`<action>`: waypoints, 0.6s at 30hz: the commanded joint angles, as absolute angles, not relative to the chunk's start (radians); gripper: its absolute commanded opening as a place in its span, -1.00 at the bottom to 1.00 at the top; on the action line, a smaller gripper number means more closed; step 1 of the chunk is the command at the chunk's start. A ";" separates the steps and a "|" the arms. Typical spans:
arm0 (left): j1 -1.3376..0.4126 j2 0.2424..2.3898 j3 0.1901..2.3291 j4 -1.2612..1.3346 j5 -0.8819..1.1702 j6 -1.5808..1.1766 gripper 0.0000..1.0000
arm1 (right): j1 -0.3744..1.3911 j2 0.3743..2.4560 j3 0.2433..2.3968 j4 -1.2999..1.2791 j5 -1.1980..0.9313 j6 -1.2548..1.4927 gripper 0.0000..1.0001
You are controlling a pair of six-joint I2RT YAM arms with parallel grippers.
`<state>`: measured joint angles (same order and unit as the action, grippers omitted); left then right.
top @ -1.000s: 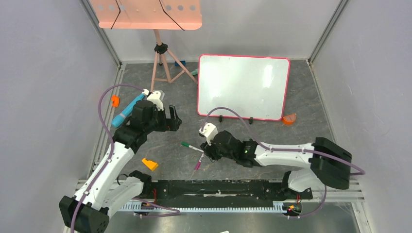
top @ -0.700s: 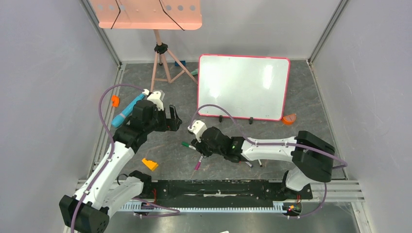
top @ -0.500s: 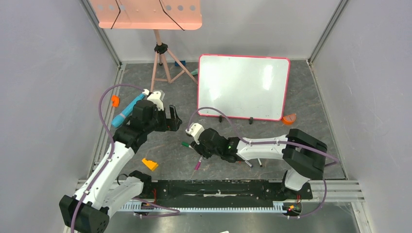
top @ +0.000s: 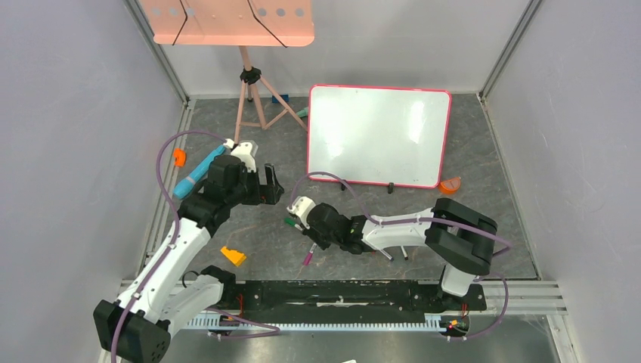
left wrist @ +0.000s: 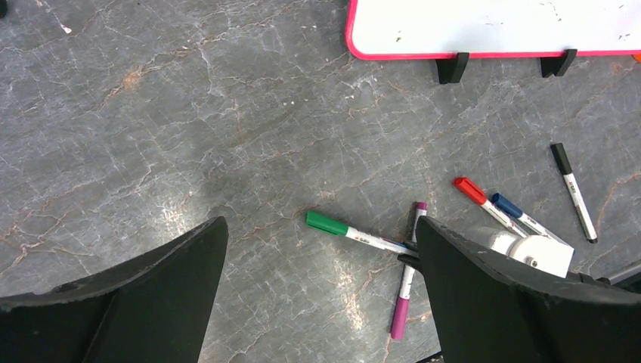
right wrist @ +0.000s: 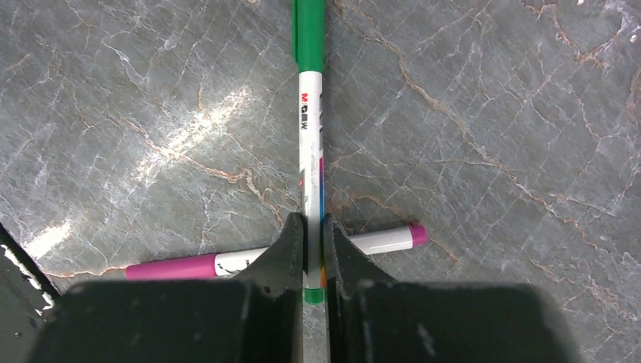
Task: Write a sentence on the whiteboard
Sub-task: Pick up the whiteboard marker from the whiteboard marker, then pass from the right arm to the left
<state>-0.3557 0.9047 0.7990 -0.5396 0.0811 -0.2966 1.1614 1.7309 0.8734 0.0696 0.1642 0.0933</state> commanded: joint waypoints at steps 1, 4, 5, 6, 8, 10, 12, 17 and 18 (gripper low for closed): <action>-0.360 0.908 0.811 -0.524 0.093 -0.261 0.99 | 1.164 1.678 0.882 0.110 0.191 0.085 -1.00; -0.359 0.919 0.816 -0.571 0.123 -0.282 0.99 | 1.164 1.606 0.854 0.129 0.193 0.099 -1.00; -0.359 0.926 0.819 -0.592 0.121 -0.312 0.99 | 1.163 1.586 0.849 0.129 0.197 0.109 -1.00; -0.358 0.934 0.821 -0.618 0.100 -0.361 0.99 | 1.163 1.561 0.843 0.131 0.197 0.117 -1.00; -0.358 0.945 0.809 -0.626 0.130 -0.465 0.99 | 1.163 1.519 0.828 0.139 0.195 0.136 -1.00; -0.358 0.937 0.764 -0.559 0.210 -0.595 0.99 | 1.162 1.483 0.814 0.149 0.187 0.152 -1.00; -0.357 0.917 0.693 -0.444 0.292 -0.719 0.95 | 1.162 1.446 0.805 0.155 0.171 0.164 -1.00; -0.357 0.874 0.562 -0.251 0.327 -0.966 0.70 | 1.161 1.374 0.786 0.153 0.158 0.181 -1.00; -0.357 0.873 0.544 -0.228 0.330 -0.996 0.58 | 1.160 1.364 0.783 0.153 0.160 0.182 -1.00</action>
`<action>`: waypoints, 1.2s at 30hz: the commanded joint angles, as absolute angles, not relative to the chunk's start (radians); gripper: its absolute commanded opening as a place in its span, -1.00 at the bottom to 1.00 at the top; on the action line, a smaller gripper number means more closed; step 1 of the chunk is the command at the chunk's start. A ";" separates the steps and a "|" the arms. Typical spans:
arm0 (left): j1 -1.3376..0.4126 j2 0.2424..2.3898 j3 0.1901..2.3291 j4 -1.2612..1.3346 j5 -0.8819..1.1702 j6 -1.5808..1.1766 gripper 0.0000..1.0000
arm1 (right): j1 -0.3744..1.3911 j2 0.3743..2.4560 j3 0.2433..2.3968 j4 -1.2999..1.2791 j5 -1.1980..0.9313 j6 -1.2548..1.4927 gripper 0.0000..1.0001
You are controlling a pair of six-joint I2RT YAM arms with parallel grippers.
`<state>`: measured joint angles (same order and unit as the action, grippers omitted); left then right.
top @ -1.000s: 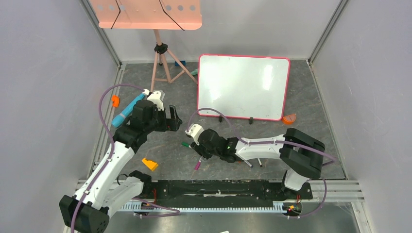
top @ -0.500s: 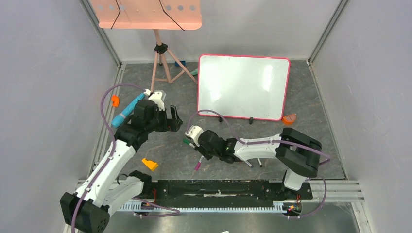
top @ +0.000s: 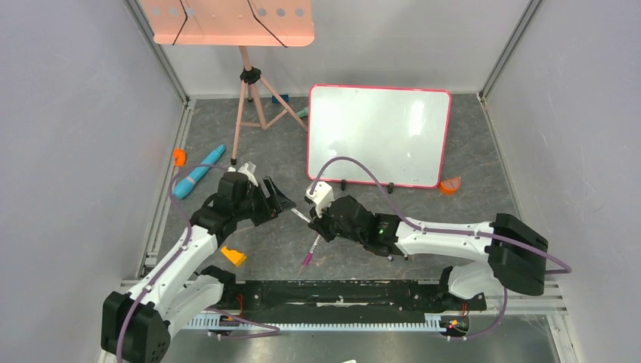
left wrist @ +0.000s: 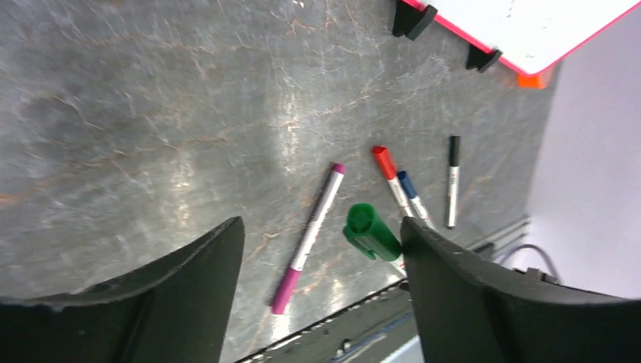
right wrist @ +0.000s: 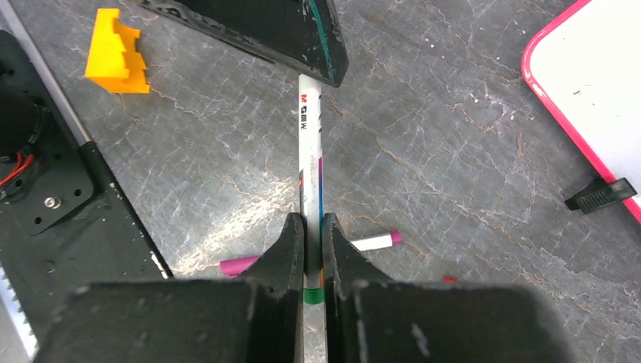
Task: Write a sentence on the whiteboard
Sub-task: Pass from the right arm to the left
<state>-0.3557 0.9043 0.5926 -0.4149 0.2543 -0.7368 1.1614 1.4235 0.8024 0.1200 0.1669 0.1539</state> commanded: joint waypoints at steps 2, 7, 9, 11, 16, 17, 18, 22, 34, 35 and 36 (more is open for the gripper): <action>-0.357 0.876 0.521 -0.187 0.350 -1.045 0.44 | 1.160 1.348 0.779 0.153 0.161 0.182 -1.00; -0.357 0.868 0.515 -0.173 0.355 -1.088 0.37 | 1.160 1.342 0.790 0.143 0.160 0.186 -1.00; -0.357 0.860 0.515 -0.169 0.358 -1.102 0.36 | 1.160 1.341 0.793 0.137 0.161 0.191 -1.00; -0.357 0.848 0.512 -0.178 0.346 -1.111 0.30 | 1.160 1.335 0.793 0.137 0.156 0.196 -1.00; -0.356 0.796 0.488 -0.194 0.300 -1.140 -0.21 | 1.160 1.351 0.810 0.122 0.149 0.190 -1.00; -0.357 0.789 0.484 -0.192 0.299 -1.146 -0.37 | 1.160 1.355 0.814 0.117 0.147 0.188 -1.00; -0.357 0.788 0.481 -0.189 0.300 -1.147 -0.49 | 1.160 1.357 0.817 0.117 0.145 0.188 -1.00; -0.356 0.801 0.483 -0.192 0.319 -1.138 -0.87 | 1.160 1.355 0.827 0.118 0.143 0.191 -1.00; -0.357 0.754 0.390 0.021 0.332 -1.370 -0.96 | 1.039 1.174 0.590 0.458 0.066 0.529 0.63; -0.357 0.748 0.364 0.077 0.334 -1.413 -0.96 | 1.024 1.141 0.522 0.548 0.060 0.574 0.61; -0.357 0.743 0.343 0.123 0.336 -1.462 -0.96 | 1.003 1.121 0.475 0.646 0.054 0.624 0.58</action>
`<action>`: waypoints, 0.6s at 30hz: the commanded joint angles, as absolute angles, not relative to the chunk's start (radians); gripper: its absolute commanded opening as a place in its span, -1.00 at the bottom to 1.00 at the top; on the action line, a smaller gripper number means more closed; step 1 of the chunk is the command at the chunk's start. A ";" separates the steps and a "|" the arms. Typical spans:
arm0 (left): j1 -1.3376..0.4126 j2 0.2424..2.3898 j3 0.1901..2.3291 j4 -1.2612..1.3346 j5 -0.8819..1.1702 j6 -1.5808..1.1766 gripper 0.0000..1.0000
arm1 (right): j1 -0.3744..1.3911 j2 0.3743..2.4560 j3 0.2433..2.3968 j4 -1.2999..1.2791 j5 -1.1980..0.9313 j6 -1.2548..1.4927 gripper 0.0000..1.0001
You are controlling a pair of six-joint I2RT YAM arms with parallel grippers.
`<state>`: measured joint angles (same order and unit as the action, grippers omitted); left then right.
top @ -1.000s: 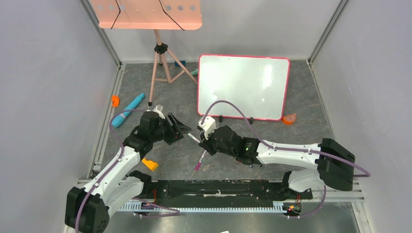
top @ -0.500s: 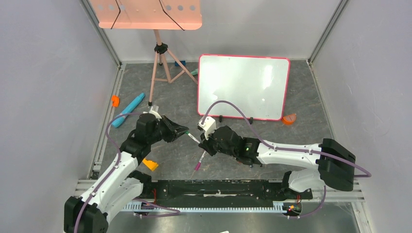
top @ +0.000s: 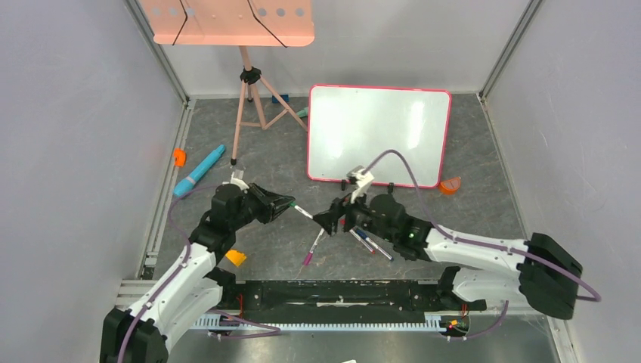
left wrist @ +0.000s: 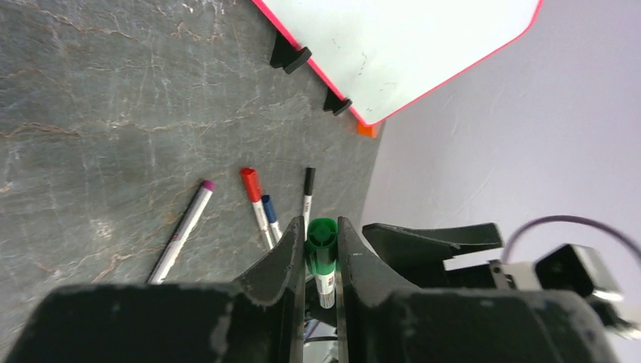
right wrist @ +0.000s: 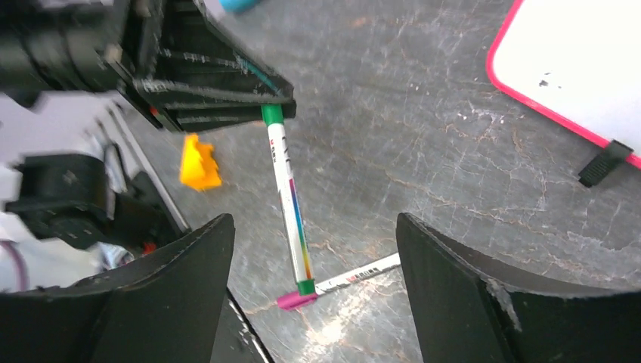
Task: Write a sentence on the whiteboard
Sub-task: Pass from the right arm to the left, then hold the whiteboard marker.
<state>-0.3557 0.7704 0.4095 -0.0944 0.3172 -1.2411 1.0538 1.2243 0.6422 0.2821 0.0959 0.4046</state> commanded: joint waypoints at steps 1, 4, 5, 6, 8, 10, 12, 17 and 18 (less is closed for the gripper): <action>-0.357 0.738 0.321 0.167 0.335 -1.501 -0.96 | 0.985 1.109 0.437 0.706 0.045 0.667 0.53; -0.357 0.727 0.284 0.262 0.331 -1.591 -0.96 | 0.945 1.141 0.408 0.843 -0.029 0.758 0.49; -0.357 0.723 0.281 0.273 0.330 -1.606 -0.96 | 0.942 1.162 0.416 0.878 -0.058 0.776 0.53; -0.357 0.721 0.282 0.275 0.330 -1.609 -0.96 | 0.942 1.190 0.432 0.896 -0.093 0.791 0.60; -0.357 0.720 0.287 0.275 0.333 -1.608 -0.96 | 0.941 1.250 0.463 0.951 -0.163 0.823 0.64; -0.357 0.719 0.288 0.276 0.334 -1.605 -0.96 | 0.941 1.303 0.486 0.991 -0.202 0.866 0.38; -0.357 0.718 0.290 0.275 0.334 -1.603 -0.96 | 0.940 1.338 0.494 1.023 -0.213 0.895 0.29; -0.357 0.713 0.289 0.273 0.336 -1.594 -0.96 | 0.941 1.381 0.517 1.044 -0.206 0.922 0.20; -0.357 0.711 0.287 0.272 0.334 -1.592 -0.96 | 0.941 1.387 0.525 1.038 -0.204 0.923 0.11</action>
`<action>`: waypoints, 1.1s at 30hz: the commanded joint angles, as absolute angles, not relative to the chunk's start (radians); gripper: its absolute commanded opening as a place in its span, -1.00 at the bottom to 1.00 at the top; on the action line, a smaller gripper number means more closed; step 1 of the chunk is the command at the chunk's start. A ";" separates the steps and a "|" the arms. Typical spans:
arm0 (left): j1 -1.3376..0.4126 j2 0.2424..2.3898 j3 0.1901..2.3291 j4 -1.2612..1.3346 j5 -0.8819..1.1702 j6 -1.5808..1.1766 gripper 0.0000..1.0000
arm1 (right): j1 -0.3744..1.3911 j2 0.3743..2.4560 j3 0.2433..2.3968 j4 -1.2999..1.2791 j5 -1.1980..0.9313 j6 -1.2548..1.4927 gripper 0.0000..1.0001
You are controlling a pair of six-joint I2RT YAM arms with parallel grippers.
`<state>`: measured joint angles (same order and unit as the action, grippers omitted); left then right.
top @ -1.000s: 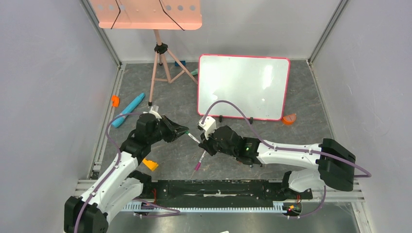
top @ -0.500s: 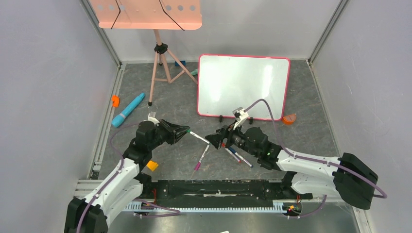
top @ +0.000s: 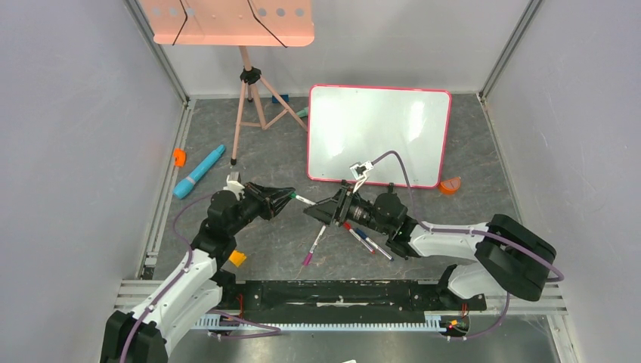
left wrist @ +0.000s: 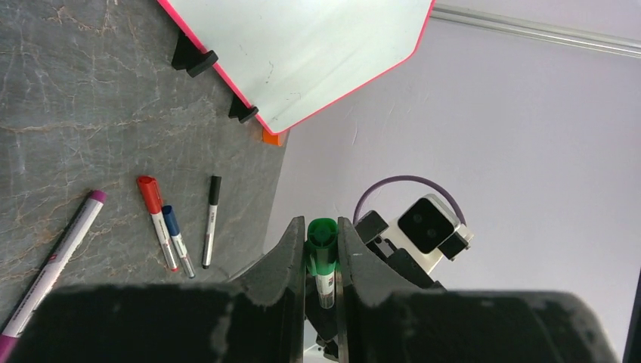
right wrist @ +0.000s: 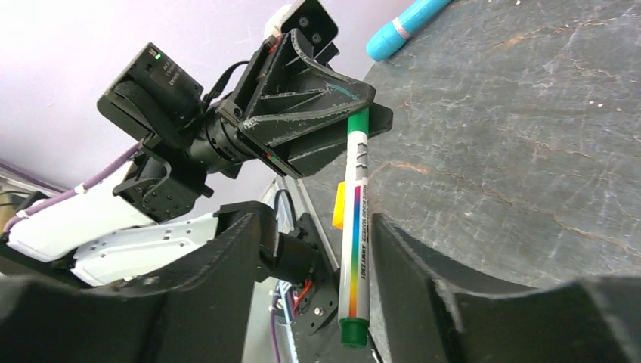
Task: Write a sentence on the whiteboard
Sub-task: Hold the whiteboard marker, then open the pen cap from the whiteboard marker.
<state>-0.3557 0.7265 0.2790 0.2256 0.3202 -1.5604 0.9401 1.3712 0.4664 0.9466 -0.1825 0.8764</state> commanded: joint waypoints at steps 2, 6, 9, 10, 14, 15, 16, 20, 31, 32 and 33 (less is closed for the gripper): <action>-0.357 0.704 0.281 0.270 0.326 -1.592 -0.96 | 0.941 1.403 0.543 1.024 -0.205 0.928 0.00; -0.357 0.701 0.281 0.270 0.324 -1.592 -0.96 | 0.941 1.419 0.546 1.025 -0.198 0.945 -0.09; -0.357 0.701 0.280 0.257 0.325 -1.588 -0.96 | 0.940 1.430 0.550 1.021 -0.198 0.956 -0.31; -0.356 0.700 0.278 0.254 0.324 -1.584 -0.96 | 0.941 1.433 0.552 1.015 -0.197 0.957 -0.43; -0.357 0.688 0.279 0.236 0.317 -1.568 -0.96 | 0.940 1.437 0.549 1.008 -0.183 0.973 -0.76; -0.357 0.684 0.281 0.227 0.314 -1.564 -0.96 | 0.940 1.435 0.546 1.005 -0.178 0.976 -0.83; -0.356 0.680 0.285 0.217 0.309 -1.558 -0.96 | 0.941 1.433 0.547 0.999 -0.172 0.981 -0.92; -0.354 0.658 0.307 0.162 0.278 -1.530 -0.96 | 0.939 1.420 0.560 0.940 -0.172 0.975 -1.00; -0.278 0.642 0.296 0.066 0.225 -1.498 -0.96 | 0.896 1.282 0.453 0.857 -0.135 0.951 -1.00; -0.268 0.652 0.295 0.066 0.228 -1.492 -0.96 | 0.892 1.269 0.438 0.848 -0.134 0.946 -1.00; -0.255 0.662 0.293 0.066 0.232 -1.486 -0.96 | 0.886 1.255 0.428 0.836 -0.132 0.943 -1.00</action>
